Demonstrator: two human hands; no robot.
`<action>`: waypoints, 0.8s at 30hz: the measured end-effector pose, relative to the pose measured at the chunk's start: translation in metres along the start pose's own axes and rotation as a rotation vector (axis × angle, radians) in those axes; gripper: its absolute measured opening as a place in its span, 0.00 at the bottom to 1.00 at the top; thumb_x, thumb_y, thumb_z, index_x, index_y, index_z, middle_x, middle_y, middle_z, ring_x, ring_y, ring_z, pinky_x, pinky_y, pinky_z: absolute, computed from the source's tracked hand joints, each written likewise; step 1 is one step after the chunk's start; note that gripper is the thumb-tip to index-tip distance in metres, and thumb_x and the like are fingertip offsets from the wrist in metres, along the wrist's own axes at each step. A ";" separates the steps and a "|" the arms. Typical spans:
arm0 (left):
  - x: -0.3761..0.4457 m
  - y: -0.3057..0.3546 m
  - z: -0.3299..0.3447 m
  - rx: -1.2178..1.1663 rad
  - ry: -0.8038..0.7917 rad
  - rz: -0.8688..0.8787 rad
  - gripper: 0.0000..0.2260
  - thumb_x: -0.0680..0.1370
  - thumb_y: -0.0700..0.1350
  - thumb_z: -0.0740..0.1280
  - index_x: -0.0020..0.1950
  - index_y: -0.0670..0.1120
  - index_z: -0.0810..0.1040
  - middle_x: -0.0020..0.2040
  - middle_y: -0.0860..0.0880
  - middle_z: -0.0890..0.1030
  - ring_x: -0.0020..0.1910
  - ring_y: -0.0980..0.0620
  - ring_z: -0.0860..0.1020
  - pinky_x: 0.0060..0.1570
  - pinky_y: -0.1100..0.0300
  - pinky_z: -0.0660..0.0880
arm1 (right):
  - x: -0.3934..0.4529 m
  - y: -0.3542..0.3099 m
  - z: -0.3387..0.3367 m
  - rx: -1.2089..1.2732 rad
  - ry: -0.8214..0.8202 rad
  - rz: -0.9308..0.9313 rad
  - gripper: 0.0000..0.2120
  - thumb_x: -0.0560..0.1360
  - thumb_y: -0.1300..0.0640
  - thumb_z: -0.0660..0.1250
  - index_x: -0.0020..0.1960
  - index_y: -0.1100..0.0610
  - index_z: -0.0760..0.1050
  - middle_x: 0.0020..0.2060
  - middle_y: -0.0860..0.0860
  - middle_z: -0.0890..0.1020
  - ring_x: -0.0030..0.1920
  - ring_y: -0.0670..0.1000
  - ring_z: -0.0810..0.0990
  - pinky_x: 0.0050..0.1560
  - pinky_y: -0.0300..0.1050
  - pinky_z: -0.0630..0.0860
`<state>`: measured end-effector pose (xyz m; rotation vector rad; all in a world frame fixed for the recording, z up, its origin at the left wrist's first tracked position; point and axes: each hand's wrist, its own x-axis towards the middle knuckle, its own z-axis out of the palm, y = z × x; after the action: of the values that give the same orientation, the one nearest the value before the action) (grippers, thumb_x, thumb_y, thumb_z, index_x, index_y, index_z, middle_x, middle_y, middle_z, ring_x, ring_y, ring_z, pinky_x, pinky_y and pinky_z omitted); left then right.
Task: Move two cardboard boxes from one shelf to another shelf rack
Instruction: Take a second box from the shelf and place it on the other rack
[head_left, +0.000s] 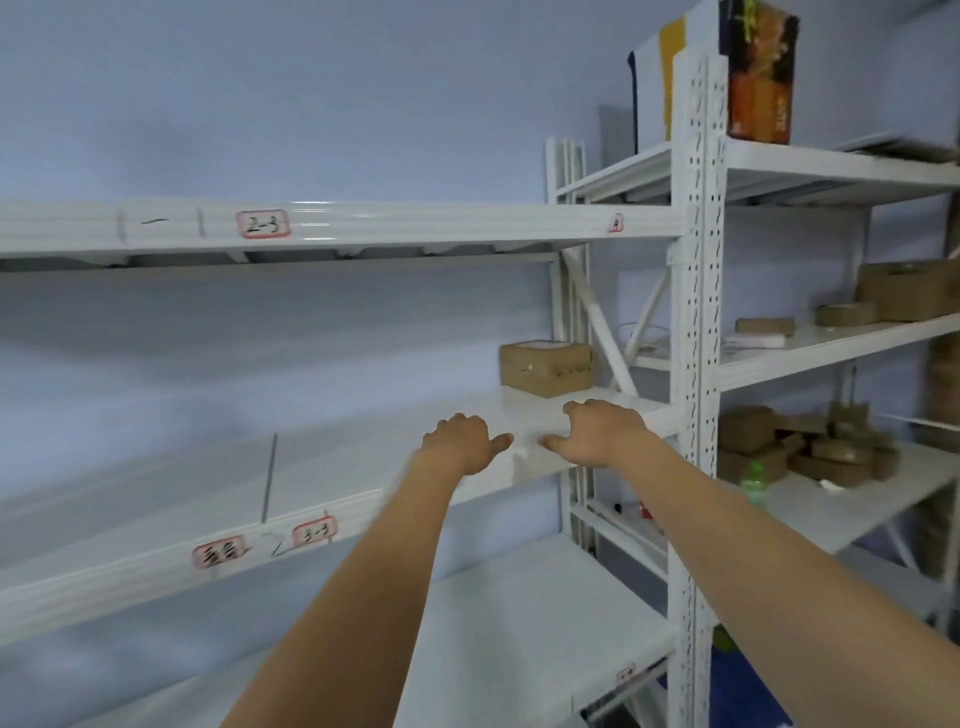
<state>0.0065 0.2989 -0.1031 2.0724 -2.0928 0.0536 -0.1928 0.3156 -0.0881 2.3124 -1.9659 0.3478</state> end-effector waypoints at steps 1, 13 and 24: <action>0.016 0.003 -0.002 -0.018 -0.004 0.010 0.34 0.82 0.65 0.53 0.74 0.41 0.73 0.74 0.40 0.73 0.72 0.39 0.71 0.70 0.45 0.69 | 0.012 0.005 -0.004 -0.005 0.006 0.005 0.39 0.76 0.28 0.55 0.77 0.54 0.66 0.71 0.54 0.74 0.70 0.57 0.73 0.65 0.53 0.72; 0.222 0.030 -0.003 -0.081 0.021 0.040 0.31 0.82 0.63 0.56 0.76 0.43 0.70 0.74 0.42 0.73 0.71 0.41 0.73 0.69 0.46 0.71 | 0.201 0.070 0.005 0.085 0.019 0.005 0.37 0.71 0.26 0.53 0.71 0.46 0.73 0.64 0.50 0.80 0.62 0.56 0.78 0.61 0.51 0.76; 0.304 0.046 -0.009 -0.080 0.066 -0.042 0.29 0.82 0.62 0.56 0.75 0.43 0.72 0.73 0.43 0.75 0.70 0.41 0.74 0.67 0.49 0.71 | 0.318 0.108 -0.005 0.395 0.118 -0.032 0.35 0.78 0.33 0.58 0.76 0.55 0.67 0.73 0.56 0.73 0.70 0.59 0.73 0.62 0.51 0.72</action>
<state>-0.0386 0.0018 -0.0392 2.0392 -1.9793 0.0304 -0.2526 -0.0076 -0.0195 2.4689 -1.9438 0.9211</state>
